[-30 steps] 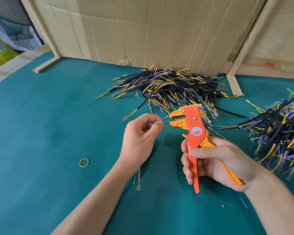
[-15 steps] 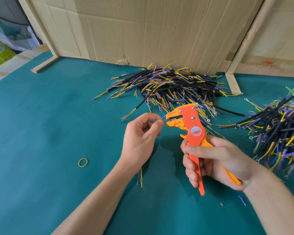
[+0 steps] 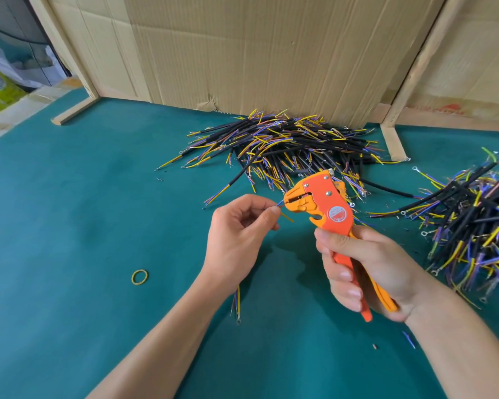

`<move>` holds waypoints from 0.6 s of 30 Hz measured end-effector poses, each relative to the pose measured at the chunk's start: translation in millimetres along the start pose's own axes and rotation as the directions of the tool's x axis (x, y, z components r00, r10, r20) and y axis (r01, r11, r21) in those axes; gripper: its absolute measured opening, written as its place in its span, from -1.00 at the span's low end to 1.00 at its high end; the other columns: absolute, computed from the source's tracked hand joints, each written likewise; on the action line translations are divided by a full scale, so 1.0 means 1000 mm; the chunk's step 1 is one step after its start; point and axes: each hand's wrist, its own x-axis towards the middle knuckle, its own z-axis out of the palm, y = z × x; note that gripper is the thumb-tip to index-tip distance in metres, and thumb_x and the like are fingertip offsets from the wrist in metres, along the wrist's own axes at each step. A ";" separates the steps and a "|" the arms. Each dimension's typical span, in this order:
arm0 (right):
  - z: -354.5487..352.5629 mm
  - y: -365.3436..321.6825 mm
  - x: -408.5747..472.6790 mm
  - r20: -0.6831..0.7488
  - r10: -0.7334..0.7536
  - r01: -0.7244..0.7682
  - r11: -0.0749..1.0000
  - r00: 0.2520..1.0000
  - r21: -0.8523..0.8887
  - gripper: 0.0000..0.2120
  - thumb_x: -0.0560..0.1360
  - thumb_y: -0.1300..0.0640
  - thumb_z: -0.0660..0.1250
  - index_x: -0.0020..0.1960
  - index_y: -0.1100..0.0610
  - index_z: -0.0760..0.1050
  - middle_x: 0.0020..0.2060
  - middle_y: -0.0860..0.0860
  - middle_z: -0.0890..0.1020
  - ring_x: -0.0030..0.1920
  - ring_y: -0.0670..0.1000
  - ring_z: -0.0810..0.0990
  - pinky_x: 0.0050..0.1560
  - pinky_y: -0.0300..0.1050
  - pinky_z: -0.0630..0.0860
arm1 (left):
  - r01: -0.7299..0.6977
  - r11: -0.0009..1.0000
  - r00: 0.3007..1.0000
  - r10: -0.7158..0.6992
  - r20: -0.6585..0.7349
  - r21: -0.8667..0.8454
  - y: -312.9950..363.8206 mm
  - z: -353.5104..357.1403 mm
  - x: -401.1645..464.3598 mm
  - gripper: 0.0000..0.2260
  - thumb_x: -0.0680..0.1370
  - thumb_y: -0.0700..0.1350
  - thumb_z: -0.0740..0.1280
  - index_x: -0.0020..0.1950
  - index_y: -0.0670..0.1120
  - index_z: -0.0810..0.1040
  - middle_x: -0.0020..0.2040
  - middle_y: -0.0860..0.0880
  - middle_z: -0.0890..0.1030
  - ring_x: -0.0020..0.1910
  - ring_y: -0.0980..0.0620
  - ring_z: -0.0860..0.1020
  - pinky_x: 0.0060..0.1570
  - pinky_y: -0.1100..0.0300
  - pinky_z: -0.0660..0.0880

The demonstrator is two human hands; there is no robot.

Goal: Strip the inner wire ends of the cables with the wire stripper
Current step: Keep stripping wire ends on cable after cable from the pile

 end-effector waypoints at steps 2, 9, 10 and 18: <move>0.000 -0.002 -0.001 0.023 0.006 -0.007 1.000 1.000 0.023 -0.71 0.39 0.09 0.54 -0.24 0.15 0.44 -0.50 0.11 0.33 -0.64 0.03 0.29 -0.59 -0.20 0.32 | 0.014 1.000 1.000 -0.014 -0.002 -0.011 0.000 0.000 0.000 -0.88 0.58 -0.15 0.41 -0.16 -0.03 0.65 -0.33 0.01 0.64 -0.49 0.15 0.39 -0.46 0.34 0.31; -0.003 -0.004 -0.003 0.169 0.023 -0.031 0.998 0.985 0.047 -0.80 0.42 0.16 0.49 -0.06 0.20 0.51 -0.31 0.26 0.50 -0.42 0.18 0.49 -0.39 0.03 0.52 | 0.029 0.999 0.998 -0.030 -0.053 -0.020 -0.002 0.000 0.001 -0.87 0.58 -0.16 0.39 -0.16 -0.04 0.65 -0.33 -0.01 0.65 -0.48 0.06 0.32 -0.49 0.28 0.29; -0.004 -0.003 -0.003 0.180 0.023 -0.030 0.999 0.983 0.038 -0.79 0.40 0.15 0.50 -0.07 0.19 0.53 -0.29 0.27 0.51 -0.40 0.19 0.51 -0.37 0.05 0.53 | 0.026 0.999 0.998 -0.027 -0.055 -0.020 -0.002 0.000 0.001 -0.88 0.58 -0.15 0.39 -0.16 -0.04 0.65 -0.33 -0.01 0.65 -0.48 0.07 0.33 -0.49 0.28 0.30; -0.003 -0.003 -0.003 0.157 0.032 -0.037 0.999 0.987 0.028 -0.80 0.45 0.16 0.43 -0.01 0.23 0.48 -0.30 0.27 0.51 -0.40 0.20 0.52 -0.36 0.06 0.55 | -0.035 0.999 0.999 0.035 -0.020 -0.002 -0.003 0.003 -0.001 -0.91 0.58 -0.23 0.41 -0.12 -0.12 0.66 -0.33 -0.01 0.67 -0.49 0.24 0.48 -0.40 0.46 0.36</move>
